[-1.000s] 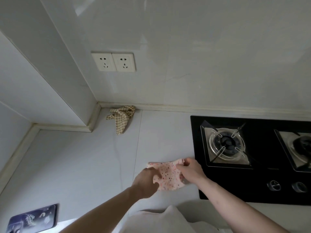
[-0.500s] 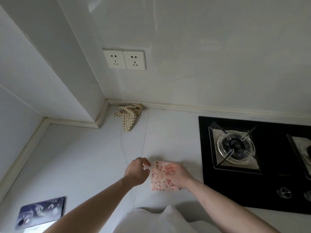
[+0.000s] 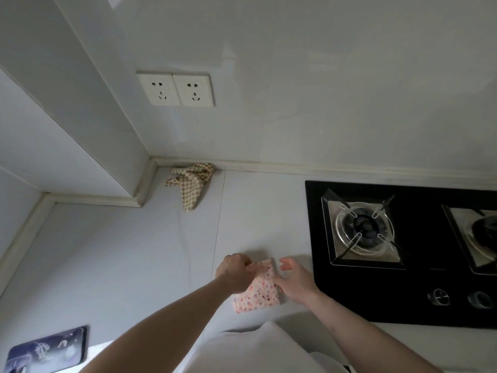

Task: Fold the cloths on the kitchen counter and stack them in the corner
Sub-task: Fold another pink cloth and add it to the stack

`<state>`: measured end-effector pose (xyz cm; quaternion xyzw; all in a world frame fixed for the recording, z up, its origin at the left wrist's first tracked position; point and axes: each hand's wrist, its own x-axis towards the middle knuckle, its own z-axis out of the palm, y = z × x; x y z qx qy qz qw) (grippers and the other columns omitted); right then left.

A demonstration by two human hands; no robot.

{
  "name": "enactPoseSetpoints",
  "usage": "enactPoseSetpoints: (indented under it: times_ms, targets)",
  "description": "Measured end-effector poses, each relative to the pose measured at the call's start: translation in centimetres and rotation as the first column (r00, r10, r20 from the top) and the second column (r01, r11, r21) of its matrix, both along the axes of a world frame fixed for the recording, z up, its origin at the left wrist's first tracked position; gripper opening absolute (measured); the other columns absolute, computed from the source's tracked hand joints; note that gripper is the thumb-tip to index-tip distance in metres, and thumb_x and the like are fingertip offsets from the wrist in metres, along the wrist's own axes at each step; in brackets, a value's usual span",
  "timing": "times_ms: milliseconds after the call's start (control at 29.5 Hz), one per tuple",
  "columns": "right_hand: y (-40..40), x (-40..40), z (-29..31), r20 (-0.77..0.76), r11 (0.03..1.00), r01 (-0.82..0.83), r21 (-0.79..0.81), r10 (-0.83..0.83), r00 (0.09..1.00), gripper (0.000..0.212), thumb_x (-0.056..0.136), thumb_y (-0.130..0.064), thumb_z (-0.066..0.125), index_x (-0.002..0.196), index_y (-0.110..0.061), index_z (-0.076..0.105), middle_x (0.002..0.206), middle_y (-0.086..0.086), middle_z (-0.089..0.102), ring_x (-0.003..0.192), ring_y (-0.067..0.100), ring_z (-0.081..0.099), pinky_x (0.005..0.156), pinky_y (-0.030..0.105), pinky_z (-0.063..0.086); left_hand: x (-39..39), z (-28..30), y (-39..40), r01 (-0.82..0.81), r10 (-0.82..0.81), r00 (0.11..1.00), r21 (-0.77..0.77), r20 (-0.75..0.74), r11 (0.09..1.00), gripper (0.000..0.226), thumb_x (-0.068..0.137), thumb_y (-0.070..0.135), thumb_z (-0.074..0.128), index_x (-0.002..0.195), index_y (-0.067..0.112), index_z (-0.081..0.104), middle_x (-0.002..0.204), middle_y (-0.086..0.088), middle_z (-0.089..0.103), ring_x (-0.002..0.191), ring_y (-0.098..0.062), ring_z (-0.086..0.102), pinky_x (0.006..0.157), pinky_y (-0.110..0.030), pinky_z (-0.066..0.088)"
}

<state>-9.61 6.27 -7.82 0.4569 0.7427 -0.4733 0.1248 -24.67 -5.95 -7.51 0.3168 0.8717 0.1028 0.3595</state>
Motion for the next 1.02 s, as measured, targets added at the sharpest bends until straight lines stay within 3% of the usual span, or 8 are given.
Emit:
enactPoseSetpoints:
  times_ms: [170, 238, 305, 407, 543, 713, 916, 1018]
  targets:
    - [-0.3, -0.8, 0.1, -0.049, 0.999, -0.053, -0.003, 0.053, 0.997, 0.039, 0.08, -0.041, 0.08, 0.113, -0.025, 0.066, 0.109, -0.013, 0.069, 0.104, 0.012, 0.065, 0.083, 0.023, 0.049, 0.3, 0.8, -0.8, 0.015, -0.015, 1.0, 0.113, -0.009, 0.994, 0.013, 0.086, 0.024, 0.062, 0.091, 0.031, 0.072, 0.104, 0.013, 0.061, 0.092, -0.012, 0.061, 0.068, -0.025, 0.047]
    - [-0.5, -1.2, 0.1, -0.055, 0.993, -0.092, 0.078, 0.097, 0.994, 0.016, 0.082, -0.031, 0.077, 0.093, -0.026, 0.065, 0.093, -0.012, 0.068, 0.091, 0.013, 0.065, 0.074, 0.024, 0.05, 0.2, 1.2, -1.5, 0.02, -0.018, 1.0, 0.122, -0.02, 0.992, 0.018, 0.082, 0.022, 0.066, 0.095, 0.033, 0.072, 0.106, 0.015, 0.062, 0.094, -0.013, 0.062, 0.069, -0.026, 0.046]
    - [-0.5, -1.2, 0.2, -0.068, 0.976, -0.139, 0.167, 0.152, 0.986, 0.013, 0.085, -0.022, 0.072, 0.085, -0.026, 0.06, 0.088, -0.009, 0.067, 0.086, 0.015, 0.063, 0.067, 0.02, 0.045, 0.3, 1.3, -1.9, 0.026, -0.019, 0.998, 0.126, -0.054, 0.992, 0.023, 0.081, 0.022, 0.065, 0.098, 0.035, 0.071, 0.104, 0.014, 0.066, 0.091, -0.014, 0.062, 0.07, -0.027, 0.047]
    - [-0.7, -0.6, 0.2, -0.112, 0.953, -0.17, 0.252, 0.203, 0.973, 0.021, 0.087, -0.013, 0.069, 0.085, -0.03, 0.057, 0.089, -0.012, 0.067, 0.083, 0.011, 0.062, 0.063, 0.011, 0.041, 0.9, 1.5, -2.6, 0.024, -0.007, 0.993, 0.15, -0.114, 0.988, 0.029, 0.083, 0.024, 0.06, 0.105, 0.036, 0.072, 0.093, 0.01, 0.072, 0.084, -0.016, 0.063, 0.068, -0.026, 0.045]
    - [-0.9, 0.7, -0.1, -0.16, 0.929, -0.244, 0.28, 0.295, 0.942, 0.029, 0.085, -0.013, 0.066, 0.103, -0.035, 0.062, 0.102, -0.021, 0.067, 0.089, -0.001, 0.067, 0.076, 0.02, 0.055, 2.2, 1.2, -3.6, 0.123, -0.087, 0.983, 0.225, -0.164, 0.967, 0.033, 0.086, 0.024, 0.056, 0.113, 0.034, 0.071, 0.11, 0.011, 0.074, 0.097, -0.019, 0.067, 0.08, -0.027, 0.05]
    - [-1.1, 2.0, -0.3, -0.15, 0.899, -0.257, 0.356, 0.327, 0.933, 0.018, 0.084, -0.015, 0.069, 0.086, -0.033, 0.064, 0.092, -0.018, 0.065, 0.08, 0.002, 0.063, 0.072, 0.025, 0.054, 3.4, 1.0, -4.9, 0.263, -0.205, 0.949, 0.242, -0.24, 0.934, 0.033, 0.09, 0.023, 0.056, 0.12, 0.03, 0.069, 0.126, 0.013, 0.066, 0.106, -0.018, 0.062, 0.085, -0.02, 0.033]
    - [-1.9, 3.7, -0.7, -0.055, 0.832, -0.404, 0.38, 0.456, 0.888, 0.021, 0.09, -0.023, 0.068, 0.087, -0.043, 0.061, 0.106, -0.022, 0.054, 0.094, -0.001, 0.057, 0.079, 0.014, 0.041, 4.4, 0.0, -6.8, 0.295, -0.274, 0.944, 0.099, -0.184, 0.95, 0.037, 0.089, 0.032, 0.056, 0.124, 0.027, 0.064, 0.132, 0.01, 0.057, 0.115, -0.02, 0.056, 0.089, -0.032, 0.049]
    - [-2.5, 4.6, -1.3, 0.008, 0.81, -0.455, 0.369, 0.487, 0.873, 0.018, 0.094, -0.024, 0.061, 0.105, -0.034, 0.072, 0.123, -0.018, 0.051, 0.112, 0.006, 0.056, 0.093, 0.017, 0.044, 4.6, -0.1, -7.3, 0.289, -0.28, 0.948, 0.044, -0.149, 0.956, 0.042, 0.092, 0.036, 0.055, 0.133, 0.027, 0.057, 0.134, 0.007, 0.056, 0.116, -0.022, 0.058, 0.091, -0.035, 0.051]
